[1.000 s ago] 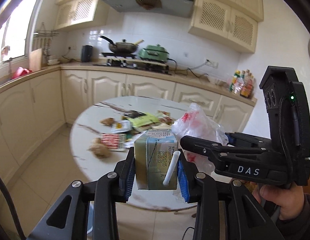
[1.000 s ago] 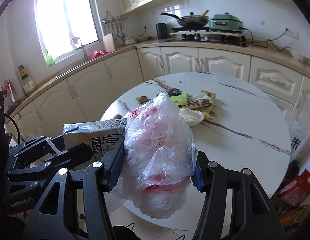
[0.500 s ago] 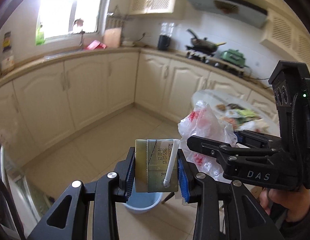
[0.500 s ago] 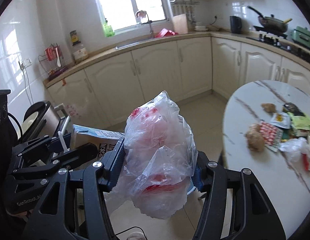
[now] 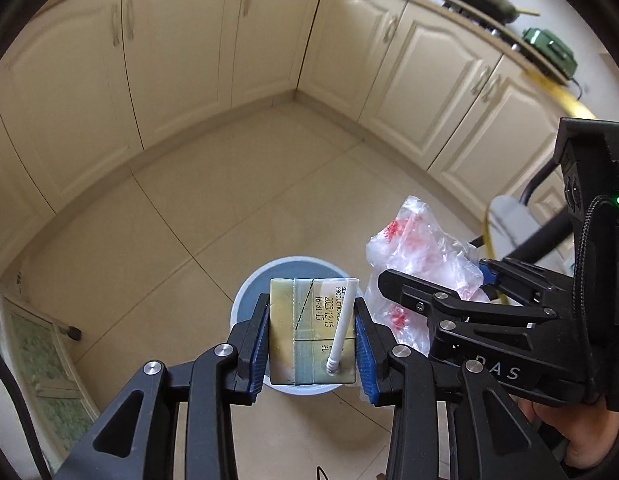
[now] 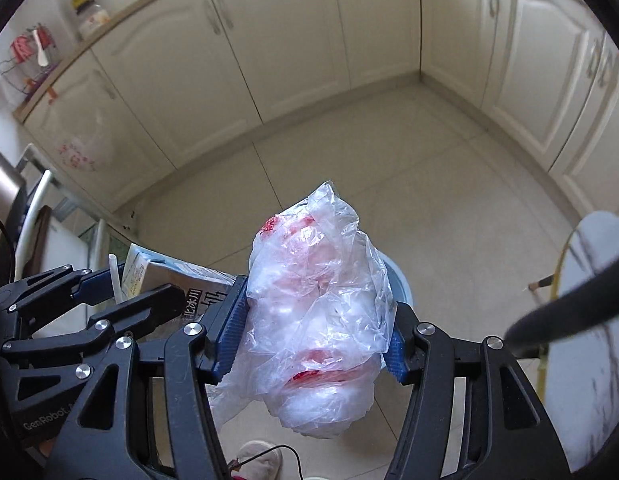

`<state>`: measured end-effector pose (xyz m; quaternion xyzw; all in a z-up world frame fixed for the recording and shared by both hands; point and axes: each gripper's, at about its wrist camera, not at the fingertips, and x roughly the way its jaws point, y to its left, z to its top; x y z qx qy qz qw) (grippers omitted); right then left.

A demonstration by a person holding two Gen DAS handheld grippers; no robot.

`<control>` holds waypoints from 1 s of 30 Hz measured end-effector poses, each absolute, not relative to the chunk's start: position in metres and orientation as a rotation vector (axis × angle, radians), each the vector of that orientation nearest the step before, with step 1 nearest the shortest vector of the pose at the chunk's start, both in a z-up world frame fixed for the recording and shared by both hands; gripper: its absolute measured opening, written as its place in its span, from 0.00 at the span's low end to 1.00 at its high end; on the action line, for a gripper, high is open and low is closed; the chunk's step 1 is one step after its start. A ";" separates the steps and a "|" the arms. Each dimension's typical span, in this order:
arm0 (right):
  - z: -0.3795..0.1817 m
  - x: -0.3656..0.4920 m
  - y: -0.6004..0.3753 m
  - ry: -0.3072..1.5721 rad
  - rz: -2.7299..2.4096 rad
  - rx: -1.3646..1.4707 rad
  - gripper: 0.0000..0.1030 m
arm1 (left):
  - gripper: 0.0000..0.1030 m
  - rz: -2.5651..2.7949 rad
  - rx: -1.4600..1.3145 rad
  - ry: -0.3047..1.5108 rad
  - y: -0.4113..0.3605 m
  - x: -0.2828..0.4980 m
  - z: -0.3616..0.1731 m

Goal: Collect trash
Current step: 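Open the left tool over the bin while the right tool releases the bag, then withdraw both tools from the bin back toward the table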

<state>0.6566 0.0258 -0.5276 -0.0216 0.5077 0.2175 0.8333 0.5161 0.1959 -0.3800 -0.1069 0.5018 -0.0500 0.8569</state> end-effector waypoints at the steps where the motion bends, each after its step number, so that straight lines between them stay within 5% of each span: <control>1: -0.538 0.665 0.023 1.095 0.468 -0.027 0.56 | 0.33 -0.105 -0.232 1.065 0.199 0.526 -0.386; 6: -0.569 0.692 0.015 1.125 0.476 0.014 0.57 | 0.35 -0.096 -0.235 1.111 0.207 0.584 -0.413; 14: -0.561 0.694 0.010 1.093 0.435 -0.004 0.81 | 0.48 -0.017 -0.213 1.070 0.205 0.590 -0.408; 23: -0.477 0.629 0.037 0.973 0.454 -0.080 0.87 | 0.61 0.142 -0.139 0.906 0.195 0.510 -0.320; 30: -0.368 0.538 0.028 0.762 0.446 -0.085 0.90 | 0.81 0.212 -0.099 0.690 0.160 0.435 -0.218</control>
